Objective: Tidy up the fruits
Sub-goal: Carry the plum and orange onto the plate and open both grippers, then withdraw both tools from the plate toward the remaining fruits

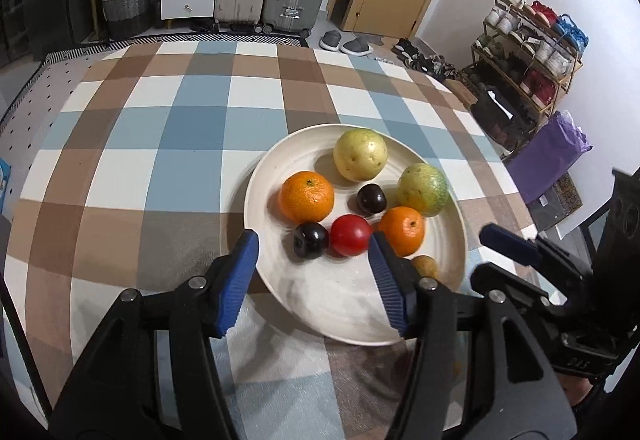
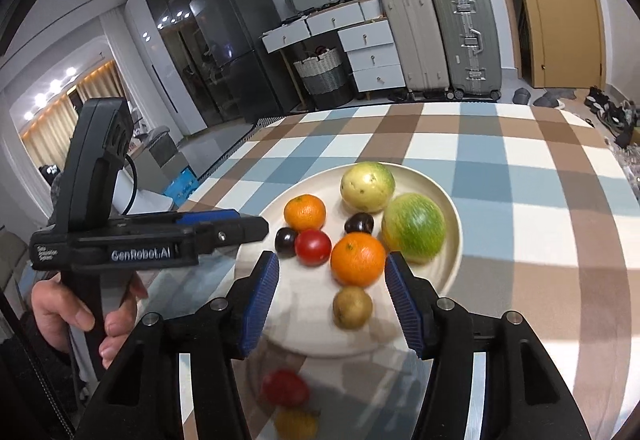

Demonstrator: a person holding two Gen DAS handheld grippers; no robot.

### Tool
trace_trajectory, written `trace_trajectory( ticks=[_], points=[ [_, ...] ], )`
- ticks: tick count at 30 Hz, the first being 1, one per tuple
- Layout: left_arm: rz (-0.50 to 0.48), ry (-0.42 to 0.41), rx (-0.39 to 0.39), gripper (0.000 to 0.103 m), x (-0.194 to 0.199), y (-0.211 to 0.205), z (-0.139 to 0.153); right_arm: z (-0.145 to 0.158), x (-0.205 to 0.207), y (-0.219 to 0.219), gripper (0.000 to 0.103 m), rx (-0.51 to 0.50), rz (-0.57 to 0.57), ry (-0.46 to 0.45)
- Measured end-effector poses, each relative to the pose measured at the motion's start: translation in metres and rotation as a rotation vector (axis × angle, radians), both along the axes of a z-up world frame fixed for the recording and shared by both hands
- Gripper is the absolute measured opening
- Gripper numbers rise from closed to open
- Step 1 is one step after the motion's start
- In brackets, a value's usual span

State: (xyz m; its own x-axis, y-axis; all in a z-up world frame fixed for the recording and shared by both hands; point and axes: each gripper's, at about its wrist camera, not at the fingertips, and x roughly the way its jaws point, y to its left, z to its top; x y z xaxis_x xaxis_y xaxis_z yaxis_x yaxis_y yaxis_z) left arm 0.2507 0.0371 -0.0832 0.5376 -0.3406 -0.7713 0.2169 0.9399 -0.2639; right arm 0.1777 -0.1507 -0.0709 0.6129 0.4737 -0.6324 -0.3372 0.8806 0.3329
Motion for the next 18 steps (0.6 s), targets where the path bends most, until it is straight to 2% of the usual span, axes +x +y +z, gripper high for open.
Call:
trace_trajectory(
  ticks=[5, 18],
  points=[
    [-0.004, -0.027, 0.011, 0.059, -0.008, -0.005, 0.009, 0.010, -0.022, -0.010, 0.057, 0.011, -0.025, -0.015],
    [0.024, -0.066, -0.097, 0.060, -0.043, 0.006, 0.047, 0.044, -0.066, -0.021, 0.057, 0.024, -0.048, -0.062]
  ],
)
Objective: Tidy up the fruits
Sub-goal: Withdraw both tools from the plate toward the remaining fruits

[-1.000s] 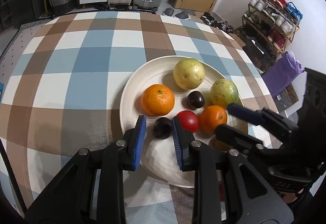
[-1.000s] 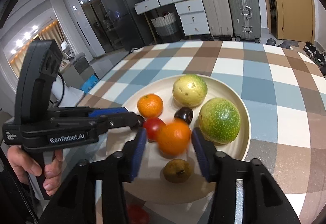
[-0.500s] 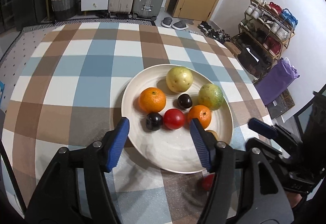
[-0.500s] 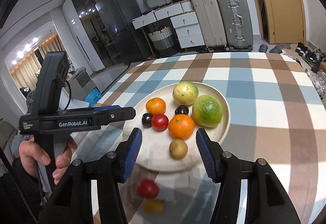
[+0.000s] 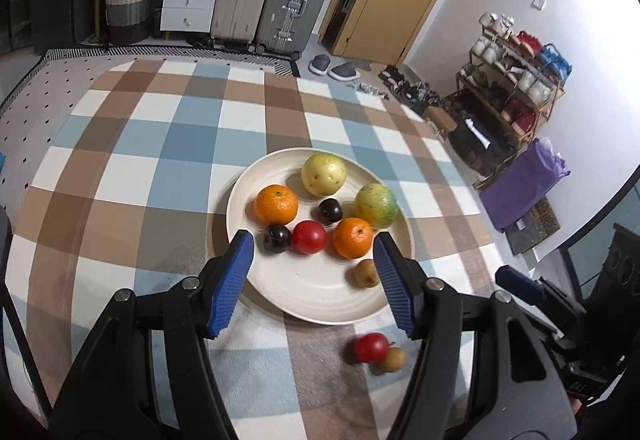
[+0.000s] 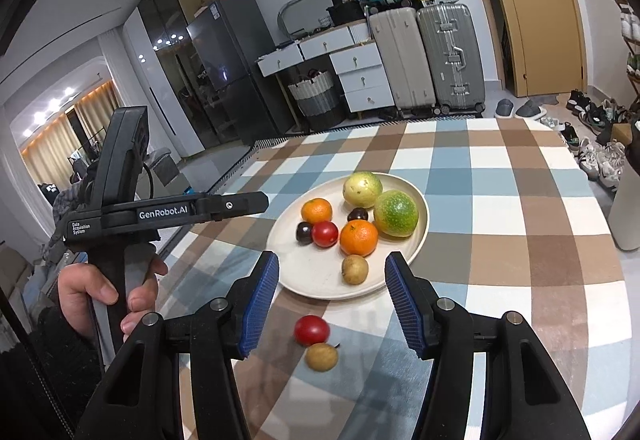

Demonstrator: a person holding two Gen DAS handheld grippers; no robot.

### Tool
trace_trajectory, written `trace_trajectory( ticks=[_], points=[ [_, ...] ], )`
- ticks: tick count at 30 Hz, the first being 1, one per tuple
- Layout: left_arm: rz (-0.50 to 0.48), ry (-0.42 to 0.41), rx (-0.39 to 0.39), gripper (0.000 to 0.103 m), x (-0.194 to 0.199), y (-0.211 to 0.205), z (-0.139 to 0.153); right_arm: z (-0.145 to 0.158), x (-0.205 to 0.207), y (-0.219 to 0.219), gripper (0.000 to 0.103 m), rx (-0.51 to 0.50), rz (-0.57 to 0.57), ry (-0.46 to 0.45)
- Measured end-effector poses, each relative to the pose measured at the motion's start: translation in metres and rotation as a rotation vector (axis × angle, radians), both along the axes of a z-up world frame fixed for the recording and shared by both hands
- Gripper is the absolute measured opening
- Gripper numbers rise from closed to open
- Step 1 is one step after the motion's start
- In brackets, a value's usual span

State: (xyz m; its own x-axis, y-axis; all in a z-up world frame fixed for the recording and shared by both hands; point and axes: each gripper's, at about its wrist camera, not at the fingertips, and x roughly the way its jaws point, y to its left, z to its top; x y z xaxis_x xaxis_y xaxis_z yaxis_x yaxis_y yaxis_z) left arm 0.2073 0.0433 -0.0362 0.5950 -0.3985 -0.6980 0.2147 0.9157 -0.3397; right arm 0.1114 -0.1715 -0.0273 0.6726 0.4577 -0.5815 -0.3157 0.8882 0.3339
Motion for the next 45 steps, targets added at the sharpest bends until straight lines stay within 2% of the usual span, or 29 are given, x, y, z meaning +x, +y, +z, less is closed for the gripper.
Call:
trace_trajectory(
  ticks=[7, 14, 15, 18, 22, 25, 33, 36, 42, 43, 45],
  points=[
    [0.039, -0.040, -0.021, 0.062, -0.040, 0.014, 0.020, 0.012, -0.019, 0.008, 0.061, 0.002, 0.011, -0.025],
    [0.109, -0.087, -0.037, 0.076, -0.092, 0.021, 0.029, 0.017, -0.043, 0.021, 0.062, -0.016, 0.044, -0.046],
    [0.119, -0.101, -0.031, 0.081, -0.102, 0.020, 0.031, 0.017, -0.047, 0.022, 0.063, -0.016, 0.046, -0.048],
    [0.130, -0.120, -0.018, 0.084, -0.124, 0.016, 0.030, 0.017, -0.058, 0.024, 0.070, -0.020, 0.044, -0.054],
    [0.140, -0.111, 0.011, 0.088, -0.146, 0.010, 0.025, 0.014, -0.072, 0.023, 0.072, -0.026, 0.040, -0.054],
    [0.169, -0.114, 0.011, 0.101, -0.160, 0.012, 0.018, 0.006, -0.080, 0.020, 0.075, -0.032, 0.030, -0.039],
    [0.190, -0.103, 0.055, 0.102, -0.175, 0.014, -0.014, -0.024, -0.087, 0.013, 0.078, -0.022, 0.021, 0.033],
    [0.196, -0.084, 0.068, 0.102, -0.171, 0.015, -0.030, -0.035, -0.085, 0.012, 0.085, -0.021, 0.016, 0.053],
    [0.196, -0.023, 0.077, 0.102, -0.156, 0.018, -0.062, -0.057, -0.074, 0.012, 0.086, -0.009, 0.013, 0.118],
    [0.190, -0.011, 0.075, 0.102, -0.153, 0.018, -0.068, -0.060, -0.071, 0.013, 0.088, -0.012, 0.013, 0.126],
    [0.184, 0.004, 0.068, 0.102, -0.147, 0.018, -0.076, -0.064, -0.068, 0.013, 0.098, -0.008, 0.012, 0.130]
  ],
)
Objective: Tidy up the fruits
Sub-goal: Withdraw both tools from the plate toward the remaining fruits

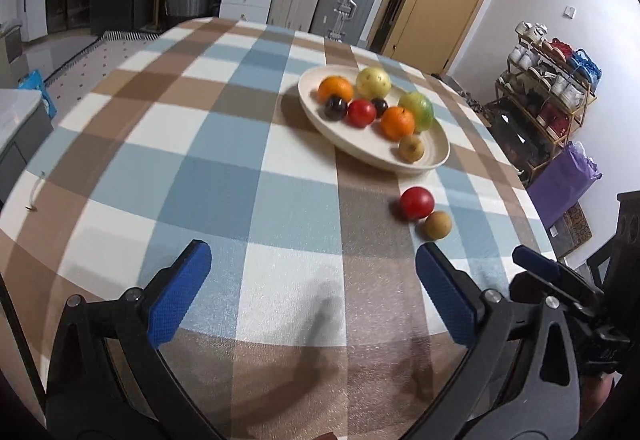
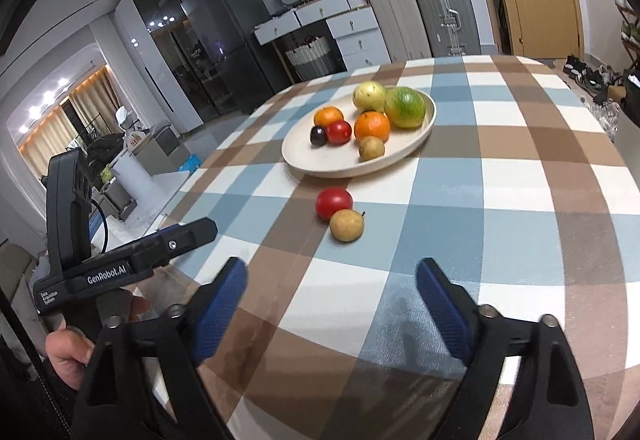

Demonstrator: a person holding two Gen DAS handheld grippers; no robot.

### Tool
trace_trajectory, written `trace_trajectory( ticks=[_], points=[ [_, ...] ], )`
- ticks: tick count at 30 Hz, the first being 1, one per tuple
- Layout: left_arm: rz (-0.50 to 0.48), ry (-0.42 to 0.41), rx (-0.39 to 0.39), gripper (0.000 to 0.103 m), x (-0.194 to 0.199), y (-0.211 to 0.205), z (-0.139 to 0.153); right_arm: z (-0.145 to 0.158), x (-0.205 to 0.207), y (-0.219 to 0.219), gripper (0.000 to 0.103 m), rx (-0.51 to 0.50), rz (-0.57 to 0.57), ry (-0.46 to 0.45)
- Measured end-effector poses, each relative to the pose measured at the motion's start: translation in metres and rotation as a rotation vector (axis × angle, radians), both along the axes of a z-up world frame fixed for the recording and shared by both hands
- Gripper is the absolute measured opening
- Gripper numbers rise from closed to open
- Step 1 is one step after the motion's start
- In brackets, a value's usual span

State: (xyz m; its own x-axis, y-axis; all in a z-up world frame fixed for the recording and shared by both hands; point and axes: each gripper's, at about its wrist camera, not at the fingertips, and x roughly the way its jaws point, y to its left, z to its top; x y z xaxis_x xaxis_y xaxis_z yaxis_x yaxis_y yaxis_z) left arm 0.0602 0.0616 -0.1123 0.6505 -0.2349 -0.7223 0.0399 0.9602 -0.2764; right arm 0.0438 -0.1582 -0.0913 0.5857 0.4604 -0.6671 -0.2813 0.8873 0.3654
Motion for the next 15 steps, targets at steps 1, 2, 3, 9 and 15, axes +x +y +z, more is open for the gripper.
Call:
trace_trajectory(
  ticks=[1, 2, 3, 9, 15],
  points=[
    [0.000, 0.004, -0.002, 0.102, 0.003, 0.001, -0.003, -0.001, 0.001, 0.001, 0.098, 0.000, -0.001, 0.002],
    [-0.001, 0.008, -0.004, 0.102, 0.006, 0.001, -0.006, -0.003, 0.004, 0.001, 0.098, 0.001, 0.001, 0.008],
    [-0.003, 0.012, -0.005, 0.102, 0.007, 0.001, -0.008, -0.004, 0.006, 0.002, 0.098, 0.000, 0.001, 0.013],
    [-0.018, 0.032, -0.024, 0.102, 0.015, 0.001, -0.020, -0.010, 0.024, 0.007, 0.098, -0.018, 0.010, 0.040],
    [-0.039, 0.020, -0.062, 0.102, 0.017, 0.003, -0.022, -0.017, 0.042, 0.015, 0.098, -0.059, 0.020, 0.063]
  ],
)
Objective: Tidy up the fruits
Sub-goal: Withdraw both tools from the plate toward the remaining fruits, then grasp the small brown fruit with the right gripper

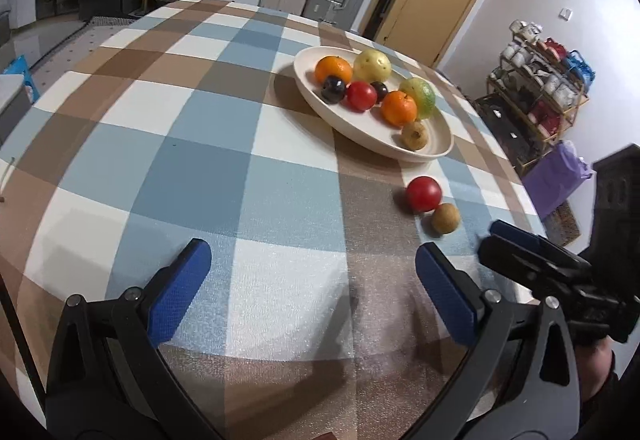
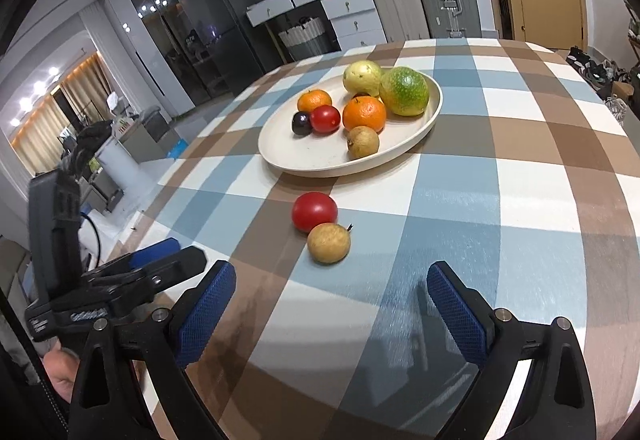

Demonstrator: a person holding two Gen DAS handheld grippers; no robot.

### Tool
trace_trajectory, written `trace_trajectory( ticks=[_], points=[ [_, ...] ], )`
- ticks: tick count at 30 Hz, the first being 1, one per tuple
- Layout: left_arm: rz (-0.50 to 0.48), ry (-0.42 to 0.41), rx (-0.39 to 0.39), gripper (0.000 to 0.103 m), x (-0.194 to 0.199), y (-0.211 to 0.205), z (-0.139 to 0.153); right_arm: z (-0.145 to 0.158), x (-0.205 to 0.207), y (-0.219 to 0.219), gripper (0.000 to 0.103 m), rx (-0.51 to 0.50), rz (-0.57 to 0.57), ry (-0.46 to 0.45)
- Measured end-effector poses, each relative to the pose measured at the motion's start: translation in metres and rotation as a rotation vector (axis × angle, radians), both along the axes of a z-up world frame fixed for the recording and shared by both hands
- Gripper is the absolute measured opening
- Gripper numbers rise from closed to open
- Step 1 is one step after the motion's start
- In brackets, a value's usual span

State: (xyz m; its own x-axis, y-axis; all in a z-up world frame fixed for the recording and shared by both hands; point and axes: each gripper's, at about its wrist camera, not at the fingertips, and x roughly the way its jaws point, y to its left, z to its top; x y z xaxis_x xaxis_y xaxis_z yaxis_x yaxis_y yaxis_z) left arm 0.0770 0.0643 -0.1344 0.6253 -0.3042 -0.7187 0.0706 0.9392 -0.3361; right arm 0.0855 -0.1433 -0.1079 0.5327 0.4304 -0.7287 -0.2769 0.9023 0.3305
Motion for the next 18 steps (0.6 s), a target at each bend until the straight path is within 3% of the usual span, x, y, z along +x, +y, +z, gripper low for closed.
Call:
trace_trajectory(
  ticks=[10, 12, 16, 18],
  points=[
    [0.006, -0.021, -0.075, 0.102, -0.003, 0.010, -0.001, -0.003, 0.017, 0.018, 0.095, -0.065, 0.026, -0.010],
    [0.006, -0.025, -0.095, 0.102, -0.004, 0.014, -0.001, -0.006, 0.020, 0.022, 0.082, -0.081, 0.038, -0.001],
    [0.007, -0.029, -0.104, 0.102, -0.005, 0.015, -0.001, -0.010, 0.022, 0.026, 0.073, -0.113, 0.038, 0.010],
    [0.008, -0.027, -0.086, 0.102, -0.005, 0.012, -0.001, -0.010, 0.022, 0.028, 0.061, -0.147, 0.037, 0.002]
  ],
)
